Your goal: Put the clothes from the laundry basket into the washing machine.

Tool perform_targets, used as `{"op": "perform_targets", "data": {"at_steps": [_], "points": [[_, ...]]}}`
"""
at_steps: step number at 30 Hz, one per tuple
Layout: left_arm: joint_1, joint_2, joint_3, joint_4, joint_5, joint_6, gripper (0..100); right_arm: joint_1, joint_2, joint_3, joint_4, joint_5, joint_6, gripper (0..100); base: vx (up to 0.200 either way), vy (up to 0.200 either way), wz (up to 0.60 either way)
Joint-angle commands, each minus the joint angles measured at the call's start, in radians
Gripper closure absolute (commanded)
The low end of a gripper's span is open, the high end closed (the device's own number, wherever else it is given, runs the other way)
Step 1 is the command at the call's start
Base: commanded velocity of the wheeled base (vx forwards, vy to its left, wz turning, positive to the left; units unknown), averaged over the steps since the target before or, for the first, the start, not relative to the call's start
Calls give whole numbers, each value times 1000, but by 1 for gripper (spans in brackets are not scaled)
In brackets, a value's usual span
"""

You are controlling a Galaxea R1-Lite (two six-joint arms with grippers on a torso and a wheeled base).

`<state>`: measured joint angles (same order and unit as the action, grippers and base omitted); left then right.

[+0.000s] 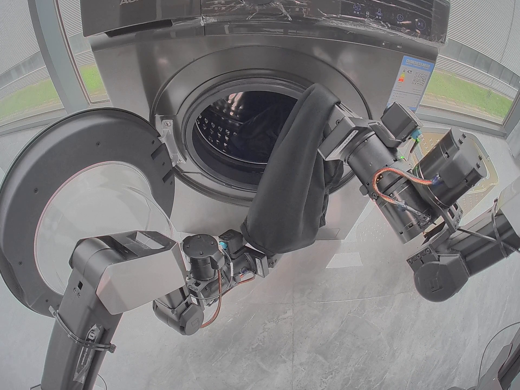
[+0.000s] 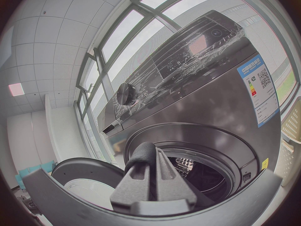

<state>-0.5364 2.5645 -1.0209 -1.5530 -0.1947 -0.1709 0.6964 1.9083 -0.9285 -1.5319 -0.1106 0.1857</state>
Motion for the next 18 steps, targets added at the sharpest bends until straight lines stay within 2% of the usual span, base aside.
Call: {"op": "perform_targets", "data": {"at_steps": [1, 4, 7, 12, 18], "points": [[6, 16, -18, -6, 12, -1, 100, 0, 0, 2, -2, 0, 0, 100, 0, 0, 0], [7, 14, -36, -7, 37, -2, 100, 0, 2, 4, -5, 0, 1, 100, 0, 0, 0], [7, 11, -53, -7, 55, -16, 100, 0, 2, 4, -5, 0, 1, 100, 0, 0, 0], [7, -1, -48, -10, 57, -21, 100, -1, 2, 8, -7, 0, 3, 100, 0, 0, 0], [9, -110, 62, -13, 70, -19, 100, -21, 9, 17, -7, -1, 9, 100, 0, 0, 0]]}}
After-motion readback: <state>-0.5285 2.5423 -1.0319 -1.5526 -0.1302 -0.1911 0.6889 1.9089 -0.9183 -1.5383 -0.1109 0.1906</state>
